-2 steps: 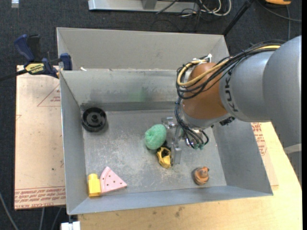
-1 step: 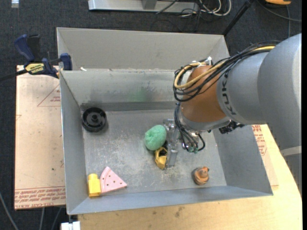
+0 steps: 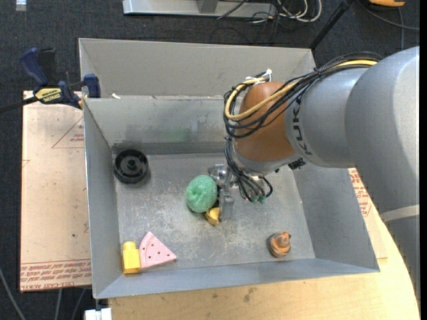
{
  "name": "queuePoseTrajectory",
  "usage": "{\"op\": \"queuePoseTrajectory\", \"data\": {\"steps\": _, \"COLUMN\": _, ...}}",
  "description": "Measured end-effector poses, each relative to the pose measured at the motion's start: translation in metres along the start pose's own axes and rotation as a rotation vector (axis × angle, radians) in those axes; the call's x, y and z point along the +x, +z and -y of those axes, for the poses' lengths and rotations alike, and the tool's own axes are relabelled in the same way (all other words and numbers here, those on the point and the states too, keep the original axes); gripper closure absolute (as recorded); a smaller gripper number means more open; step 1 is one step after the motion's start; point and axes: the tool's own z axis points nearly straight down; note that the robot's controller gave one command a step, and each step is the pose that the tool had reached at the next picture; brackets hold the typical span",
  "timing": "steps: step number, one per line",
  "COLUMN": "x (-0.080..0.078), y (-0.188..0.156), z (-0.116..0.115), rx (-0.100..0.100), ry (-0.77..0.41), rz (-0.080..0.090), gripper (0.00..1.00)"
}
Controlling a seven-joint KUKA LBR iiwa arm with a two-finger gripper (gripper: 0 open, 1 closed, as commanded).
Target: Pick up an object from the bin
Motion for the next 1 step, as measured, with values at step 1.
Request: {"op": "queuePoseTrajectory", "data": {"steps": 1, "x": 0.0, "y": -0.0001, "z": 0.0, "rx": 0.0, "ry": 0.0, "rz": 0.0, "gripper": 1.0}}
